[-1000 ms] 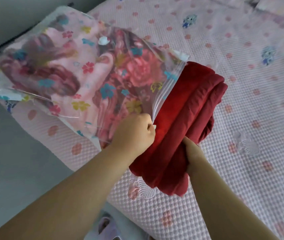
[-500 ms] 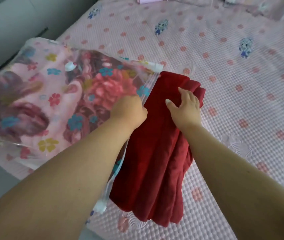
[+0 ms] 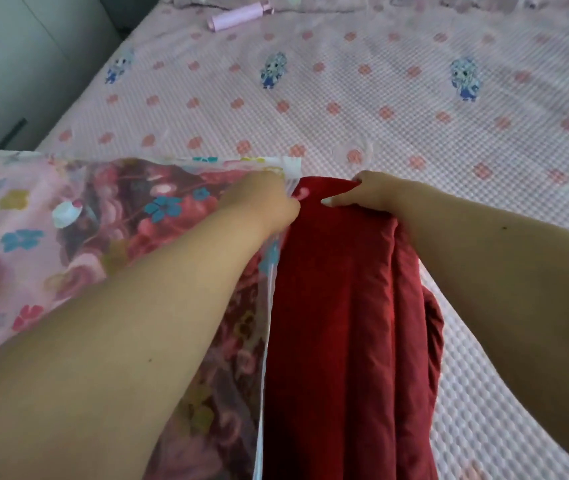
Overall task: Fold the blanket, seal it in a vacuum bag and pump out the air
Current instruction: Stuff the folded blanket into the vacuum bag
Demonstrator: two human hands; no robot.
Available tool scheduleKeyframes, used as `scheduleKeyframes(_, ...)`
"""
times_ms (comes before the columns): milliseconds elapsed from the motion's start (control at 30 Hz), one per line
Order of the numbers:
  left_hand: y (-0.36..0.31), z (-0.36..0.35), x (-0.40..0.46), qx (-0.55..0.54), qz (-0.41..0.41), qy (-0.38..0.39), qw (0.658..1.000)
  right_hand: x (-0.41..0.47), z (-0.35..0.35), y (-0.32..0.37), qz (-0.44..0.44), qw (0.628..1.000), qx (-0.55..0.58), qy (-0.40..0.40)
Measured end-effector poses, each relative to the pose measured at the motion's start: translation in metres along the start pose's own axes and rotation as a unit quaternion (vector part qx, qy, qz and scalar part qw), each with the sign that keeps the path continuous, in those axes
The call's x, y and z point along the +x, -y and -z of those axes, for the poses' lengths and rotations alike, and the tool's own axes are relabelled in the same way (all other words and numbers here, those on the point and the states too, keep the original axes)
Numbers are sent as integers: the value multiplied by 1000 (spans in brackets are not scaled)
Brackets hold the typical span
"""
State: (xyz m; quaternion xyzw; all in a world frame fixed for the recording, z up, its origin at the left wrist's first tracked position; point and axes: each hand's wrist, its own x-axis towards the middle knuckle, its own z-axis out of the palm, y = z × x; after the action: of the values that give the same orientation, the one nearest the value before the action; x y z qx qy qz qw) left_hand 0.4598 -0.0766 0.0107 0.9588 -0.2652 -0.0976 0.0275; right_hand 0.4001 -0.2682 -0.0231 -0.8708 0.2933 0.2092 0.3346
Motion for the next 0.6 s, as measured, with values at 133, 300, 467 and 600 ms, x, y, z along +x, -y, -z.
scheduleKeyframes(133, 2, -15, 29, 9, -28, 20, 999, 18, -6, -14, -21, 995, 48, 84)
scheduleKeyframes(300, -5, -24, 50, -50, -30, 53, 997, 29, -7, -33, -96, 970, 160, 157)
scheduleKeyframes(467, -17, -19, 61, -41, -16, 137, 990, 36, -15, -37, -46, 976, 152, 148)
scheduleKeyframes(600, -17, -21, 62, -40, -48, 127, 990, 27, -27, -44, -66, 969, 186, 150)
